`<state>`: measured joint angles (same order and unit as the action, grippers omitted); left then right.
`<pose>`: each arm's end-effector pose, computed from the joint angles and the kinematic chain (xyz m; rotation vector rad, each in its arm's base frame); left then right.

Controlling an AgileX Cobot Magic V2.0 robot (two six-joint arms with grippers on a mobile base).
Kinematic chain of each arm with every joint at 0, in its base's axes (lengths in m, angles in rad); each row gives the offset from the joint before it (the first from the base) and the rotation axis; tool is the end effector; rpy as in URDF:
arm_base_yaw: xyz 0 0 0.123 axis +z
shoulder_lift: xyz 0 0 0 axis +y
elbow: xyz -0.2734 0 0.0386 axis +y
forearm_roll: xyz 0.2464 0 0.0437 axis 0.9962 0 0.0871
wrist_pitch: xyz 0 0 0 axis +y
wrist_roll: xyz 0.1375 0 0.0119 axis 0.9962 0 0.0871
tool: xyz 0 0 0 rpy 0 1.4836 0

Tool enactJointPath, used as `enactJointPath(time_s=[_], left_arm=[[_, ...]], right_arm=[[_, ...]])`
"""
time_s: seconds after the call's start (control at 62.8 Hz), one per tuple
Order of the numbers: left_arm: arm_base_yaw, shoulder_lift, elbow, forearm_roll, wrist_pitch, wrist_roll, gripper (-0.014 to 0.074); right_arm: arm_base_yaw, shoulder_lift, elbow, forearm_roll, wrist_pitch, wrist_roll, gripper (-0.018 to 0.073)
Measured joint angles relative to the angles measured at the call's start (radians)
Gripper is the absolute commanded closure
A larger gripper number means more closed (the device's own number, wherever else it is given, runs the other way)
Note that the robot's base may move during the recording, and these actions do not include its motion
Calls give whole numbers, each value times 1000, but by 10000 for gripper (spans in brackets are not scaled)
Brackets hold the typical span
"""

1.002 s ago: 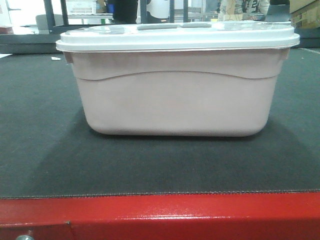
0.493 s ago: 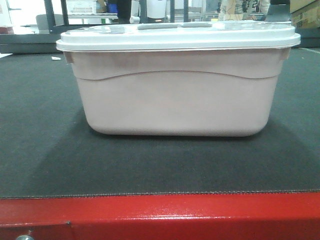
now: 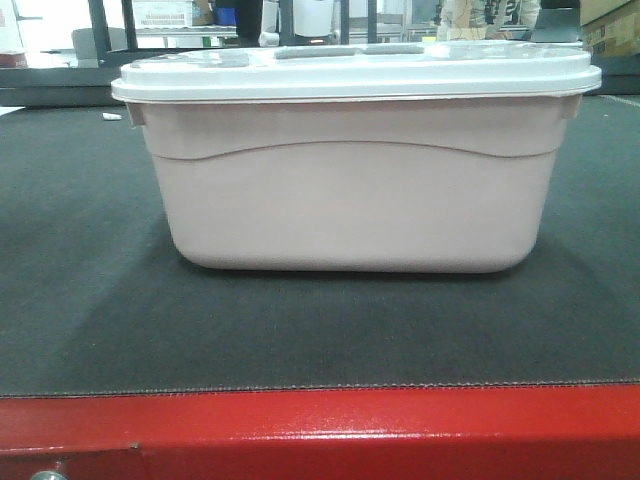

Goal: Grab white bin and place on right shelf
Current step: 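Close both grippers on the lid handles at each end of the bin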

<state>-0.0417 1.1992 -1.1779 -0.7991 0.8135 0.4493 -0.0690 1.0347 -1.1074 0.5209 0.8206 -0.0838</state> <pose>0.2798 -0.0837 0.3666 0.1925 2.1185 -0.7065 0.2458 0.0334 0.3677 0.1699 2.1549 0.5291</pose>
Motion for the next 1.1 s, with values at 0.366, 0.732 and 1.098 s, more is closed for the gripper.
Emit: enactJointPath(time_s=[0.366,0.732,1.098], left_arm=[[264,388,-81,-540,363,323,162],[234,582,-85,-634,368,392,167],[149,655,-142,-648,368,401,167]], right_arm=[[-227,322,-180,488,312,-346,-20],[-373,608,-182,753,379,-597,-20],[-255,751,-182,817,367,-670,-20]])
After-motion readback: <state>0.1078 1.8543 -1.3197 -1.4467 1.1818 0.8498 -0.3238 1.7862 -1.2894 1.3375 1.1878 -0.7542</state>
